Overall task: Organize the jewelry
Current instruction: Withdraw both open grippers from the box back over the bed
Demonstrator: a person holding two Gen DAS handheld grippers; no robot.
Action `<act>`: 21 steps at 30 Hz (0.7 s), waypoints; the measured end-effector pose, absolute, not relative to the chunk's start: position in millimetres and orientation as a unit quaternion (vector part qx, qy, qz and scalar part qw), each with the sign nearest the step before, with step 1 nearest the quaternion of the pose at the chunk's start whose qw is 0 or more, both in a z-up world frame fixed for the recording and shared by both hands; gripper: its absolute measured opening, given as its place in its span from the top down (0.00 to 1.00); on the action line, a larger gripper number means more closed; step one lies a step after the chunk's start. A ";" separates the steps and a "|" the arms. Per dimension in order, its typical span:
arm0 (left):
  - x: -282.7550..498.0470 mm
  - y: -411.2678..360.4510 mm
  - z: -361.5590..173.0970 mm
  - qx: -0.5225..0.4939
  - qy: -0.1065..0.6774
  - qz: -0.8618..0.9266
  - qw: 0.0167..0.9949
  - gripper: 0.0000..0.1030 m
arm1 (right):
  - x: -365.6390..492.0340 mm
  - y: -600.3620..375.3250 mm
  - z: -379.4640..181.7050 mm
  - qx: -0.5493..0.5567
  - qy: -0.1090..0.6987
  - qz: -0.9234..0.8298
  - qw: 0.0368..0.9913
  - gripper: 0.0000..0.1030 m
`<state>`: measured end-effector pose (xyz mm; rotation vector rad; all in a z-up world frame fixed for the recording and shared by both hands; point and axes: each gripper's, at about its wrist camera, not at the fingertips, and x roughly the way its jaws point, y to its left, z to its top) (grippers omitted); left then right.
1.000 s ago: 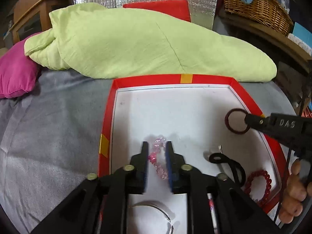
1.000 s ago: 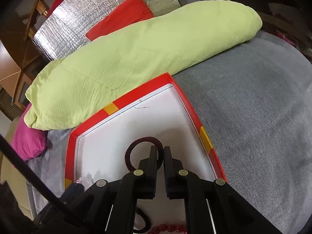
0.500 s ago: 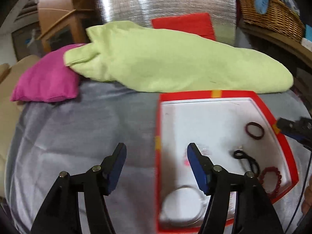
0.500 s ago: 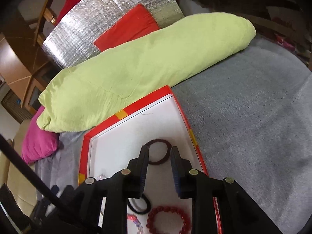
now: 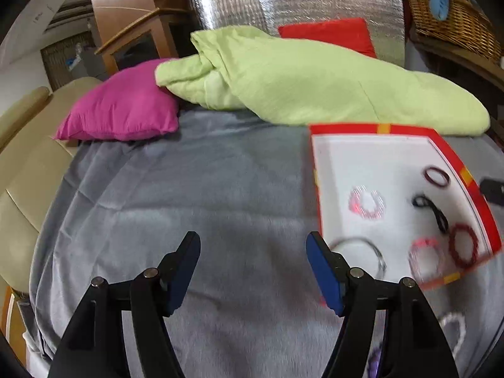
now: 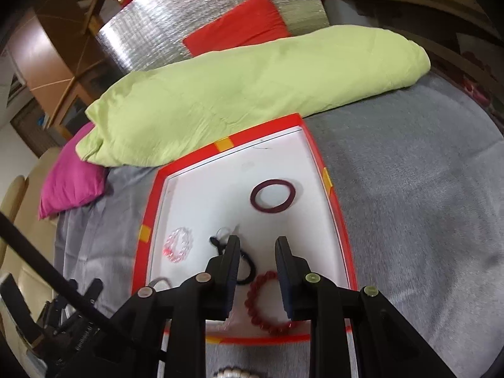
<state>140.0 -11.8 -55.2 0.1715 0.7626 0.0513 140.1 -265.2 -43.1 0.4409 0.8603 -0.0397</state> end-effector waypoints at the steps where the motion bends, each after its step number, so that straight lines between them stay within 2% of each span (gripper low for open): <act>1: 135.5 -12.6 -55.6 0.086 0.374 0.018 0.923 0.31 | 136.3 -263.3 -40.8 0.209 0.413 -0.017 0.886 0.76; 10: 88.7 -11.8 -64.9 0.112 0.386 -0.002 0.915 0.31 | 87.7 -249.8 -36.7 0.176 0.423 0.009 0.889 0.76; 21: 54.3 -6.3 -84.6 0.092 0.422 -0.002 0.902 0.31 | 48.8 -222.6 -79.4 0.141 0.497 0.025 0.856 0.76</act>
